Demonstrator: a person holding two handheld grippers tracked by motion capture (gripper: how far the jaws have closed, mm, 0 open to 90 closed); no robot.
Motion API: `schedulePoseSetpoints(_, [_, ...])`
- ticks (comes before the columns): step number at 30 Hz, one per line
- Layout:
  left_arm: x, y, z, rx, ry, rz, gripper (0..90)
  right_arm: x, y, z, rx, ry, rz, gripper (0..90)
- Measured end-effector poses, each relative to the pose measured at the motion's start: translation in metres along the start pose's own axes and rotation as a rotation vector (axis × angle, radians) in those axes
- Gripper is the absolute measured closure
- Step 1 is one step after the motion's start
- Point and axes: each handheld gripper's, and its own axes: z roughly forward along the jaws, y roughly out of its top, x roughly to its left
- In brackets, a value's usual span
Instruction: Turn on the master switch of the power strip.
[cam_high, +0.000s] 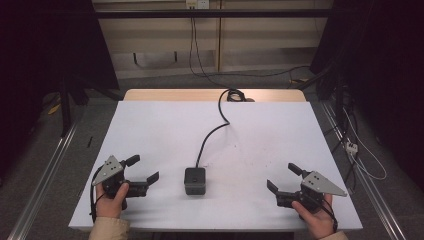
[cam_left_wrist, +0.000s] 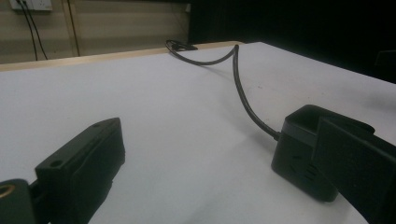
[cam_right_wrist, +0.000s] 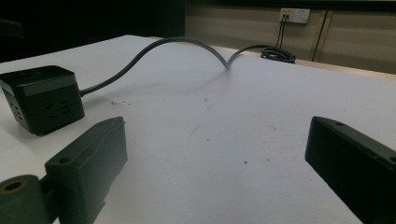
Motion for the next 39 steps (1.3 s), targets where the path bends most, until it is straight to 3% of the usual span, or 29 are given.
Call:
schedulePoseSetpoints(20, [-0.005,0.002,0.003,-0.007,-0.026,0.019,2.4,0.000,0.001,0.002,-0.002,0.006,-0.004,5.2])
schedulePoseSetpoints(39, [-0.015,0.007,0.013,0.002,-0.090,0.010,2.4,0.001,0.001,0.003,-0.001,0.019,-0.010,5.7])
